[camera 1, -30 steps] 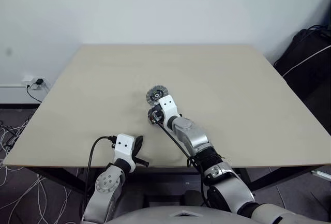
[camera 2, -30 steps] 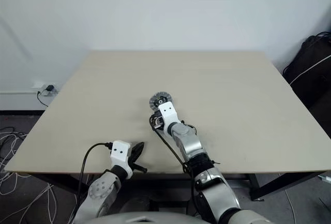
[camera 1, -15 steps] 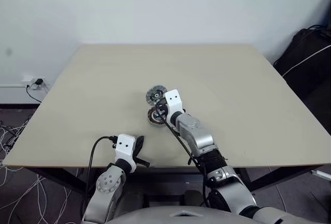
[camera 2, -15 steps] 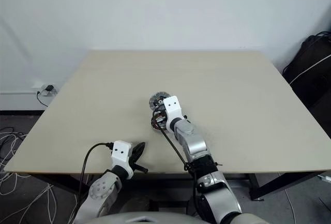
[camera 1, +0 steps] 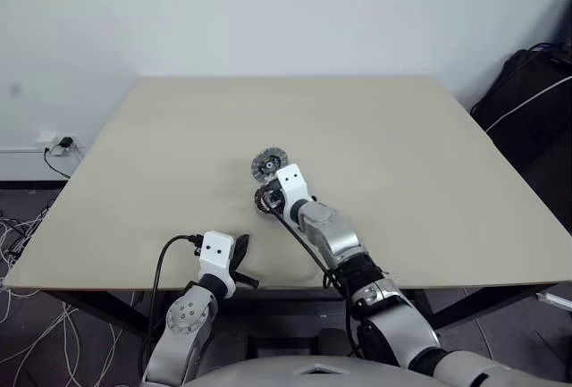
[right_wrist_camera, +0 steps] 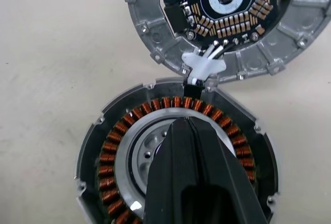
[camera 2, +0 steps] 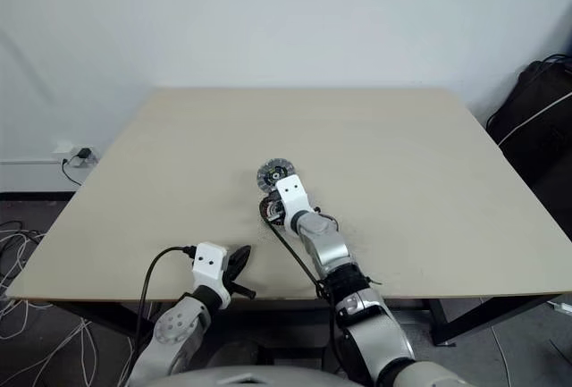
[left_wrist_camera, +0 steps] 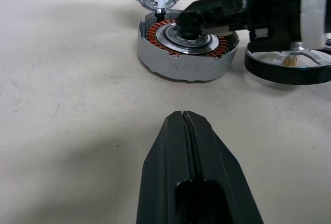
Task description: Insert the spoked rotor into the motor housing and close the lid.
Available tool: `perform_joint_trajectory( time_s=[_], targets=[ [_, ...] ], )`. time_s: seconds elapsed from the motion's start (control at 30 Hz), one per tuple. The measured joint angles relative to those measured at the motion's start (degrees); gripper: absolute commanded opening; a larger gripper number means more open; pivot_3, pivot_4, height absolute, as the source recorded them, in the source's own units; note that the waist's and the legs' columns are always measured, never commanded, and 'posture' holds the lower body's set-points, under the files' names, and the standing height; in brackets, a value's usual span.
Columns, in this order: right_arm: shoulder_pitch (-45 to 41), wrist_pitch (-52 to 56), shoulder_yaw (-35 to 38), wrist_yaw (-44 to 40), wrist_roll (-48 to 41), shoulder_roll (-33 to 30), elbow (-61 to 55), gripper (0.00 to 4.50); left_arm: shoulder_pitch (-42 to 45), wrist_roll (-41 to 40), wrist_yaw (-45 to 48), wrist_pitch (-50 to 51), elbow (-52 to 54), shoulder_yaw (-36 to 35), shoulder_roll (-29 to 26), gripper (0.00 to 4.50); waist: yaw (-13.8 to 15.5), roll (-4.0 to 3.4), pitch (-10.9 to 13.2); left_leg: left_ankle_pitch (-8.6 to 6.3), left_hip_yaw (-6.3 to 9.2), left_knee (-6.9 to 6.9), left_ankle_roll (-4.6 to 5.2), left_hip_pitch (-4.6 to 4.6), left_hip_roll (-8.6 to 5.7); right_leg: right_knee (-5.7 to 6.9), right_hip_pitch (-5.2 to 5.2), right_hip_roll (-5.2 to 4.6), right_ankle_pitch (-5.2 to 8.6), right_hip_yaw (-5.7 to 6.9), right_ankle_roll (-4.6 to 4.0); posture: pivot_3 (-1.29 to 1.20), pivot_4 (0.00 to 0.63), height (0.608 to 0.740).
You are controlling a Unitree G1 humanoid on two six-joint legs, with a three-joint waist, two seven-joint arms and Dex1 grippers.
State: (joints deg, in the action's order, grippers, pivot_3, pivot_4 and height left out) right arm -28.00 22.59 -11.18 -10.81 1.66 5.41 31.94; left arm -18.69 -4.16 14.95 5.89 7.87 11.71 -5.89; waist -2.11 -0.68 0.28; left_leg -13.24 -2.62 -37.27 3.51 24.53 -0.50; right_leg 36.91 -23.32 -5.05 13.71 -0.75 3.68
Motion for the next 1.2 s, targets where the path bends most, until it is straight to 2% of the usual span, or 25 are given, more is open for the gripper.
perform_joint_trajectory(
  time_s=[0.17,0.47,0.93,1.03,1.13,1.2],
  targets=[
    [0.1,-0.2,0.3,0.2,-0.1,0.3,-0.1,0.00,0.0,0.0,-0.1,0.0,0.0,0.0,0.1,0.03,0.0,-0.01,0.0,0.00,0.00,0.00,-0.01,0.02,0.00,-0.01,-0.01,-0.08,0.00,0.00,0.00,0.00,0.000,0.740],
    [2.4,1.8,0.4,-0.5,-0.6,-0.2,-8.9,0.00,-0.1,0.0,0.0,0.0,0.0,0.1,0.1,0.03,0.0,-0.01,0.0,0.00,0.00,0.01,-0.01,0.05,0.00,-0.02,-0.04,-0.12,0.01,0.00,-0.02,0.00,0.000,0.740],
    [0.2,2.5,-0.4,-0.1,0.8,0.0,-2.0,0.00,-0.1,0.0,-0.1,0.2,0.0,0.0,0.0,0.03,0.0,0.00,0.0,0.01,0.00,0.00,-0.01,0.02,0.00,-0.01,-0.02,-0.10,0.01,0.00,-0.01,0.00,0.000,0.740],
    [0.3,3.2,-4.5,-2.9,3.2,-3.2,-5.8,0.00,-0.1,0.0,-0.1,0.2,0.0,0.0,0.1,0.03,0.1,-0.01,0.0,0.01,-0.01,-0.01,0.00,0.08,-0.04,-0.03,-0.06,-0.09,0.01,0.00,-0.02,0.00,0.000,0.740],
    [0.3,5.0,-9.0,-5.9,6.6,-7.5,-11.4,0.58,0.0,0.0,0.0,0.2,0.0,0.0,0.1,0.00,0.1,0.00,0.0,0.01,-0.01,-0.02,0.00,0.08,-0.02,-0.06,-0.05,-0.09,0.02,0.01,-0.03,0.00,0.000,0.740],
    [0.2,6.6,-12.7,-8.3,9.3,-10.4,-14.1,1.28,0.1,0.0,0.0,0.2,0.0,0.1,0.2,0.00,0.1,0.00,0.0,0.01,-0.01,-0.02,0.00,0.08,-0.02,-0.05,-0.05,-0.09,0.02,0.01,-0.03,0.00,0.000,0.740]
  ],
)
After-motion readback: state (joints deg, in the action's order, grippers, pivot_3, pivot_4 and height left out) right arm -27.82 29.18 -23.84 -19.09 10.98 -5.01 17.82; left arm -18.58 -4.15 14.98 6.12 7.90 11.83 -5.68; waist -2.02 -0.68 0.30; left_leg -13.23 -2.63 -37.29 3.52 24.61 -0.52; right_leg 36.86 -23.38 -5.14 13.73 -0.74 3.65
